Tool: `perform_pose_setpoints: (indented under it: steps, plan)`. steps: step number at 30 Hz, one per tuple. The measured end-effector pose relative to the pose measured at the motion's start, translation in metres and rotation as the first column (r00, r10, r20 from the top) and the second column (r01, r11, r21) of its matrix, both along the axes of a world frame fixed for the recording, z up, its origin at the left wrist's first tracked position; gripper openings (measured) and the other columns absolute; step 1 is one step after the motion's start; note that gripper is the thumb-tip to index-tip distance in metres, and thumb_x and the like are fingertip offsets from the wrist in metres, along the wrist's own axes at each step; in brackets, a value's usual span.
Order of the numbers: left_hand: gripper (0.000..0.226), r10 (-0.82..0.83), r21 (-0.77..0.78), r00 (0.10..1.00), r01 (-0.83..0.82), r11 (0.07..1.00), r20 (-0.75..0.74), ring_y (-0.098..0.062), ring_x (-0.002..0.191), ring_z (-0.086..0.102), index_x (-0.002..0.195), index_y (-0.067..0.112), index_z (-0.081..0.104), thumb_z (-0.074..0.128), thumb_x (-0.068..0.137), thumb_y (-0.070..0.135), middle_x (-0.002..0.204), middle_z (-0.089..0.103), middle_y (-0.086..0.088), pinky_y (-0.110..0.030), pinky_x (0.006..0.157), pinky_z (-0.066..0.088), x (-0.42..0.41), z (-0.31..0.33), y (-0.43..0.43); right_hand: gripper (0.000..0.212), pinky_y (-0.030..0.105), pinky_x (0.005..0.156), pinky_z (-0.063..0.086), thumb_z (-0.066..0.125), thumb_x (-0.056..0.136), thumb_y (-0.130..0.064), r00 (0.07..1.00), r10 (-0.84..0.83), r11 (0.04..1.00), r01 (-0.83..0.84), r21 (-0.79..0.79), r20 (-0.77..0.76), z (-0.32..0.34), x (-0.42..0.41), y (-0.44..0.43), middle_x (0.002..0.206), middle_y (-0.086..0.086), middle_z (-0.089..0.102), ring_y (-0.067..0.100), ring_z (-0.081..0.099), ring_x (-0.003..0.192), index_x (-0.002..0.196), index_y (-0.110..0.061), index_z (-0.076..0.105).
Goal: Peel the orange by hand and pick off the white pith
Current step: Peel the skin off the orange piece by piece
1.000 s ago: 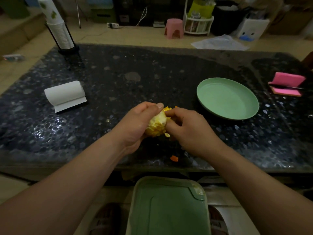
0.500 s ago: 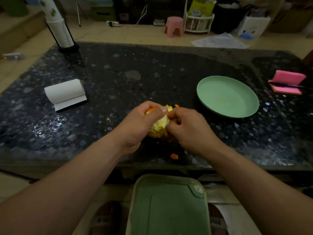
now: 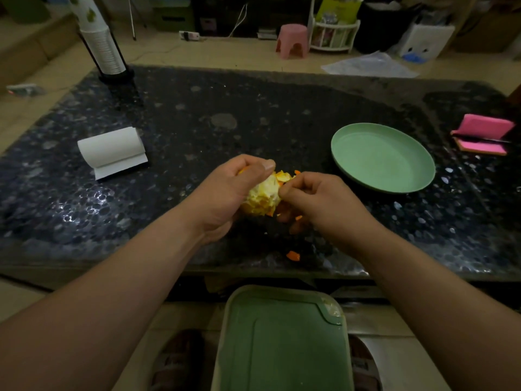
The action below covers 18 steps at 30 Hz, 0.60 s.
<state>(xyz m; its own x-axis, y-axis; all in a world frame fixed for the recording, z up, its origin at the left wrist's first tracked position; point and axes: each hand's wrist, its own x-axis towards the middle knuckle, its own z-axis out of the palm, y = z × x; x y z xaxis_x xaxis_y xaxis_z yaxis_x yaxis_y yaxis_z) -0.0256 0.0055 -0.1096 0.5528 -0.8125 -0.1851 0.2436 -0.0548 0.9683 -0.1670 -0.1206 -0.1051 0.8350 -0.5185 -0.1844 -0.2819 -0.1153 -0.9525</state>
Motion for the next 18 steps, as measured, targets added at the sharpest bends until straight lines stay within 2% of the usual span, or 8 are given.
perform_pose_setpoints:
  steps: [2, 4, 6, 9, 13, 15, 18]
  plan:
    - [0.024, 0.013, 0.015, 1.0, -0.014, 1.0, 0.025, -0.012, 0.078, 0.066, 0.111, 0.014, 0.069, 0.069, 0.096, 0.033, 0.088, 0.07, 0.001, -0.026, 0.064, 0.053, 0.0, -0.001, 0.0, 0.014, 0.028, 0.059, 0.058, 0.066, 0.103, -0.014, 1.0, -0.01, 1.0, 0.01, 0.007, -0.016, -0.001, 0.002, 0.001, 0.081, 0.01, 0.078, 0.021, 0.076, 0.071, 0.097, -0.003, 0.071]
    - [0.03, 0.007, 0.016, 1.0, -0.006, 1.0, -0.015, -0.012, 0.079, 0.066, 0.114, 0.013, 0.069, 0.069, 0.094, 0.035, 0.089, 0.069, 0.001, -0.026, 0.064, 0.054, 0.002, -0.002, 0.001, 0.012, 0.027, 0.057, 0.057, 0.066, 0.102, -0.009, 1.0, -0.016, 0.999, 0.016, 0.036, 0.0, -0.001, 0.003, 0.0, 0.077, 0.01, 0.077, 0.02, 0.073, 0.066, 0.093, -0.003, 0.07]
    - [0.033, -0.011, 0.002, 0.993, 0.011, 1.0, -0.118, -0.014, 0.083, 0.067, 0.116, 0.015, 0.069, 0.068, 0.093, 0.038, 0.093, 0.07, -0.001, -0.028, 0.068, 0.055, 0.005, -0.002, 0.003, 0.013, 0.025, 0.056, 0.055, 0.066, 0.102, -0.009, 0.999, -0.014, 0.982, 0.006, 0.19, 0.043, -0.001, 0.004, -0.002, 0.075, 0.009, 0.075, 0.017, 0.07, 0.064, 0.09, -0.006, 0.07]
    - [0.035, -0.039, -0.001, 0.962, 0.04, 0.999, -0.27, -0.018, 0.088, 0.07, 0.111, 0.018, 0.071, 0.066, 0.088, 0.043, 0.099, 0.073, -0.005, -0.034, 0.079, 0.059, 0.009, -0.001, 0.004, 0.014, 0.021, 0.055, 0.054, 0.065, 0.102, -0.01, 0.996, 0.001, 0.896, -0.041, 0.442, 0.091, -0.001, 0.004, -0.007, 0.076, 0.007, 0.071, 0.013, 0.065, 0.063, 0.089, -0.009, 0.07]
    - [0.034, -0.053, -0.003, 0.911, 0.057, 0.998, -0.409, -0.021, 0.092, 0.073, 0.108, 0.016, 0.073, 0.065, 0.09, 0.044, 0.104, 0.075, -0.008, -0.042, 0.096, 0.057, 0.007, -0.007, 0.004, 0.014, 0.018, 0.053, 0.054, 0.062, 0.104, -0.009, 0.995, -0.014, 0.825, -0.044, 0.563, 0.099, -0.006, 0.007, -0.009, 0.075, 0.005, 0.069, 0.01, 0.064, 0.061, 0.092, -0.009, 0.069]
    - [0.035, -0.032, 0.004, 0.88, 0.039, 0.999, -0.475, -0.022, 0.092, 0.073, 0.107, 0.015, 0.074, 0.065, 0.091, 0.045, 0.107, 0.075, -0.01, -0.042, 0.095, 0.057, 0.008, -0.01, 0.004, 0.013, 0.017, 0.053, 0.053, 0.059, 0.105, -0.009, 0.994, -0.019, 0.796, -0.049, 0.604, 0.105, -0.009, 0.01, -0.009, 0.074, 0.004, 0.068, 0.009, 0.063, 0.06, 0.096, -0.009, 0.069]
    - [0.037, -0.027, 0.002, 0.834, 0.033, 0.999, -0.551, -0.022, 0.091, 0.073, 0.105, 0.013, 0.076, 0.062, 0.095, 0.046, 0.107, 0.074, -0.011, -0.038, 0.083, 0.061, 0.009, -0.014, 0.005, 0.012, 0.017, 0.055, 0.052, 0.058, 0.105, -0.011, 0.99, 0.012, 0.759, -0.1, 0.644, 0.14, -0.014, 0.013, -0.01, 0.074, 0.002, 0.066, 0.009, 0.061, 0.061, 0.099, -0.01, 0.069]
